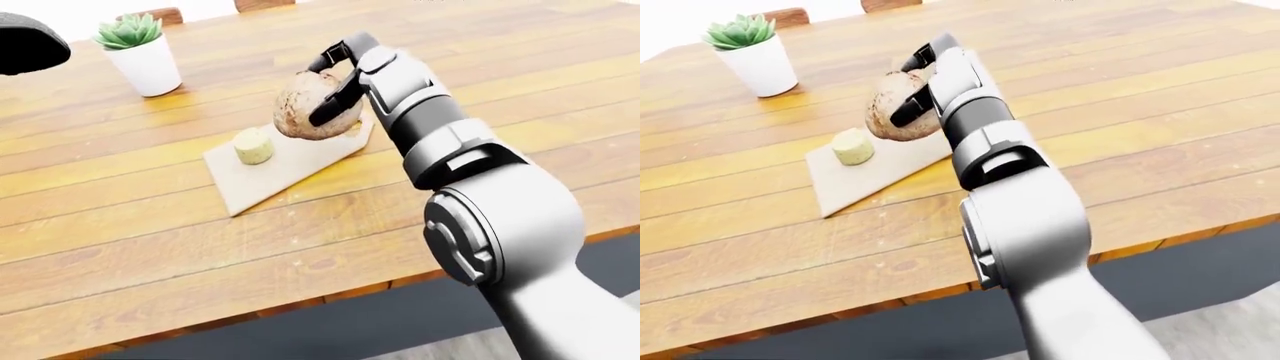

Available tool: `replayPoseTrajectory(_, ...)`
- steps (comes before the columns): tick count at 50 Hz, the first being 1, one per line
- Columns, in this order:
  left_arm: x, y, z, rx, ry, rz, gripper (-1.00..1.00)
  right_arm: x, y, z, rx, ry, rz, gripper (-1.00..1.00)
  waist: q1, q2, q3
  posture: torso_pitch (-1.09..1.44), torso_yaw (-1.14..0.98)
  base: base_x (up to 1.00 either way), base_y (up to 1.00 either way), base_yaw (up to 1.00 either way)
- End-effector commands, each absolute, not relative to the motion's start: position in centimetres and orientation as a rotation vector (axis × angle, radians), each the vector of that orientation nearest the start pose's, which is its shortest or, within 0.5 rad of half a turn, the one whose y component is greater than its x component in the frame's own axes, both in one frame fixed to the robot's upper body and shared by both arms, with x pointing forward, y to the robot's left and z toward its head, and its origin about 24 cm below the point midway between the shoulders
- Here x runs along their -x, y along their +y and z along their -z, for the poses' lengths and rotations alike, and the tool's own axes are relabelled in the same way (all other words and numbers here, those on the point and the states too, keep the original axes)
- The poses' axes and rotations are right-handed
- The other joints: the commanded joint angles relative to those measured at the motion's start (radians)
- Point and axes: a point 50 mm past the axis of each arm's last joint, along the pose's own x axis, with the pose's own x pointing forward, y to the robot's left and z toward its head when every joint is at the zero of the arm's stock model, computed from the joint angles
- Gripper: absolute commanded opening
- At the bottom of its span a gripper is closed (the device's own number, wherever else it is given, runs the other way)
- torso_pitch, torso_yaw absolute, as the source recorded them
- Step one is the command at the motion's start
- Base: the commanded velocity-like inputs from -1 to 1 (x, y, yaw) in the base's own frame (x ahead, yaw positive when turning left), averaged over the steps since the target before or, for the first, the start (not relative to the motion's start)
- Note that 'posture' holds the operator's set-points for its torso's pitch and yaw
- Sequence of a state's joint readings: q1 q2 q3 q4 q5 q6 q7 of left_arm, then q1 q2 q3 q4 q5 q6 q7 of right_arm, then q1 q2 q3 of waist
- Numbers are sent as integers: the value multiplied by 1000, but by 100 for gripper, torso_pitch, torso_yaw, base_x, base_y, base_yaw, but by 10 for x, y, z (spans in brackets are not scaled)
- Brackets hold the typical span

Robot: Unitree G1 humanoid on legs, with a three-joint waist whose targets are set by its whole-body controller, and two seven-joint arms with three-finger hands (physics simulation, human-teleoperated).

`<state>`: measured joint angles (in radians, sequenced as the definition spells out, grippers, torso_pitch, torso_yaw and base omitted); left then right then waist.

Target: Place the bread and cheese on the cutting board.

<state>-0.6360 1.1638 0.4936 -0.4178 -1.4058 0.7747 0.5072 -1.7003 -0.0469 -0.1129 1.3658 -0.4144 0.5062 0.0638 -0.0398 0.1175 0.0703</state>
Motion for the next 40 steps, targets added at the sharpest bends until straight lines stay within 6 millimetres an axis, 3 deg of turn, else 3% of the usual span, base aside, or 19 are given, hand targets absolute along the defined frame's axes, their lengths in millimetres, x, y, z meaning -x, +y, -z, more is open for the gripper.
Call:
replayPoseTrajectory(1, -206, 259, -382, 28, -492, -69, 100, -417, -48, -315, 549, 46, -84, -100, 0, 4, -27, 0, 0, 0, 0, 0)
replayPoseTrajectory(12, -205, 262, -383, 36, -496, -78, 100, -418, -50, -306, 485, 71, 1, -100, 3, 0, -29, 0, 0, 0, 0, 0)
replayPoseTrajectory(15, -207, 264, -383, 37, -498, -92, 100, -419, -49, -291, 517, 102, 58, -100, 4, 0, -28, 0, 0, 0, 0, 0)
replayPoseTrajectory(24, -208, 266, -383, 43, -499, -94, 100, -419, -56, -281, 548, 140, 160, -100, 7, -2, -31, 0, 0, 0, 0, 0)
replayPoseTrajectory(33, -209, 267, -383, 46, -500, -94, 100, -420, -55, -273, 547, 145, 131, -100, 7, -2, -31, 0, 0, 0, 0, 0)
replayPoseTrajectory(34, -209, 267, -383, 46, -499, -92, 100, -420, -55, -270, 544, 151, 126, -91, 7, -3, -31, 0, 0, 0, 0, 0)
replayPoseTrajectory(35, -209, 266, -383, 46, -500, -91, 100, -420, -56, -269, 541, 157, 125, 86, 7, -3, -32, 0, 0, 0, 0, 0)
replayPoseTrajectory(36, -210, 266, -382, 45, -499, -89, 100, -421, -56, -268, 534, 158, 127, 100, 8, -3, -32, 0, 0, 0, 0, 0)
replayPoseTrajectory(40, -210, 264, -382, 43, -498, -86, 100, -421, -56, -268, 525, 152, 127, 100, 8, -4, -33, 0, 0, 0, 0, 0)
